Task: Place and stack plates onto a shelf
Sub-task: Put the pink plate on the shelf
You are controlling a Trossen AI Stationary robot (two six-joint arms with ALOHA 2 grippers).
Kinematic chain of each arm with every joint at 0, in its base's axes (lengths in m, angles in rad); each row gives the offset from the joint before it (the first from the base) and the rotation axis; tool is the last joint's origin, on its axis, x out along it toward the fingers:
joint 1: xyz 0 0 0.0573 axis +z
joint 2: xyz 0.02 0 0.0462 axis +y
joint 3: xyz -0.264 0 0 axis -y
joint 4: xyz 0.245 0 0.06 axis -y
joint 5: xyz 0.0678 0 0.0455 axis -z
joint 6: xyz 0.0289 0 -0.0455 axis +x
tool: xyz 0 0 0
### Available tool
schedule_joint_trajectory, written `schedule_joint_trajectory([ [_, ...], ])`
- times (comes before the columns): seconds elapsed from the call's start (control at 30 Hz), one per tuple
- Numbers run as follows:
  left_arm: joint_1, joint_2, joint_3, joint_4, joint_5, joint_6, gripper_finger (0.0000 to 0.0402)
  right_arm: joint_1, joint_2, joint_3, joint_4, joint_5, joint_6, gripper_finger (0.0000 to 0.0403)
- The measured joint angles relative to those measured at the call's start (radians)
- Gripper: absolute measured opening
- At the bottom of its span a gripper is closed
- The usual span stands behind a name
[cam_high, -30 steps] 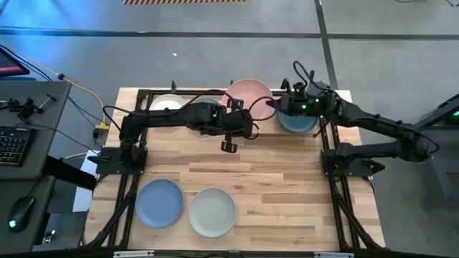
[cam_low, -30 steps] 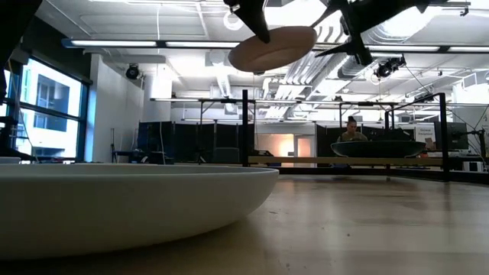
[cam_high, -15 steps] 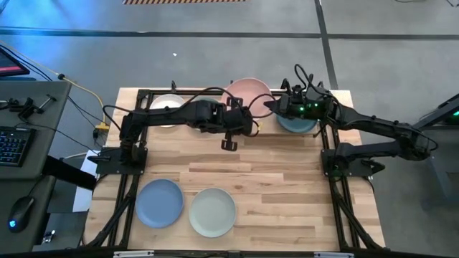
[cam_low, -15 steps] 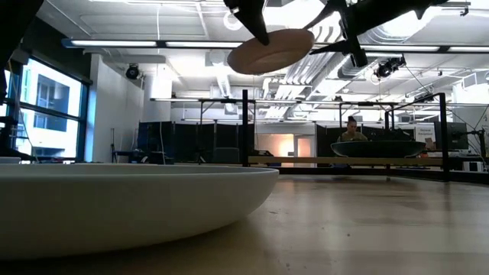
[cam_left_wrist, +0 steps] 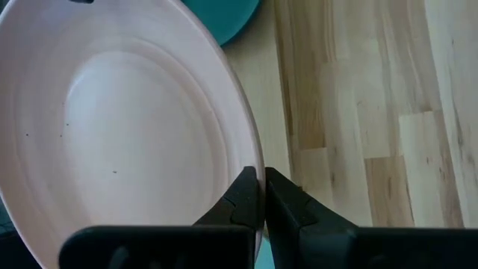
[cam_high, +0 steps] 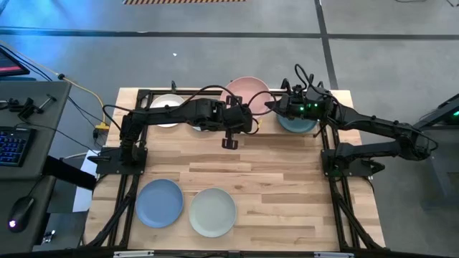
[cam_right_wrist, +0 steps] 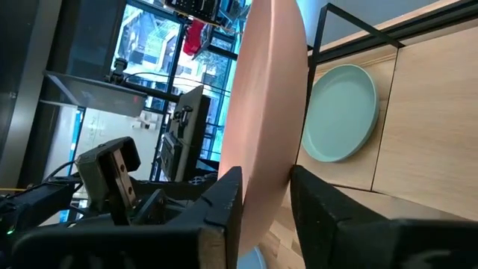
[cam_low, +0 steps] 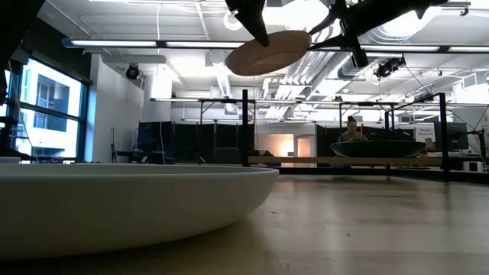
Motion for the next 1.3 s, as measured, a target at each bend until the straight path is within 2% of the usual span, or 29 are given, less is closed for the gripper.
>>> schedule_joint_trajectory([
  [0.43,0.000,0.000,0.000,0.013,0.010,0.050,0.0027,0.000,0.000,0.000,0.005,0.020,-0.007,0.0076],
  [1.0,-0.001,0.000,0.000,0.025,0.011,0.051,0.0087,0.000,0.000,0.000,0.006,0.025,-0.003,0.0073],
  [1.3,0.000,-0.001,0.032,0.016,-0.079,0.105,0.0097,0.000,0.000,0.000,0.006,0.034,-0.003,0.0073],
])
